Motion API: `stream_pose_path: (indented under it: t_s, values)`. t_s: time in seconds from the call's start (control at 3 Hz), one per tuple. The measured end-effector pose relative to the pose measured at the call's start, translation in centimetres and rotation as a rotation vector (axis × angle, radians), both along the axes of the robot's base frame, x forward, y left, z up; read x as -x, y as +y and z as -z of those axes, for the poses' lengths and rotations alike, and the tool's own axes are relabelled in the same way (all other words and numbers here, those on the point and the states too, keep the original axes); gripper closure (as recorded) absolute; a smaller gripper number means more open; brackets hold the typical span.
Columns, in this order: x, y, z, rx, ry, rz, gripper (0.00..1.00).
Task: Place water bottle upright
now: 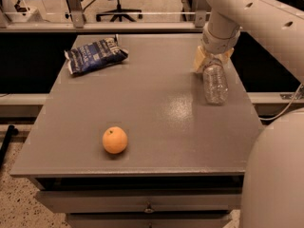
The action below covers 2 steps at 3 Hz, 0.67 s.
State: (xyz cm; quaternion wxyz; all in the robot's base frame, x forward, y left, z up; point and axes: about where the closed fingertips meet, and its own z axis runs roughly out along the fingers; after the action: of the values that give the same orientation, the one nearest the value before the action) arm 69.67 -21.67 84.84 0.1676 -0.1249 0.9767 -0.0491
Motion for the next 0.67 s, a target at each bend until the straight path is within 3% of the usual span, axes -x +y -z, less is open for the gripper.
stream_pose_path:
  t_s: [0.33,0.67]
  values:
    - [0.1,-0.1,0.1,-0.002,0.002,0.018,0.64]
    - [0.3,0.7,-1.7,-0.045,-0.072,-0.032,0.87]
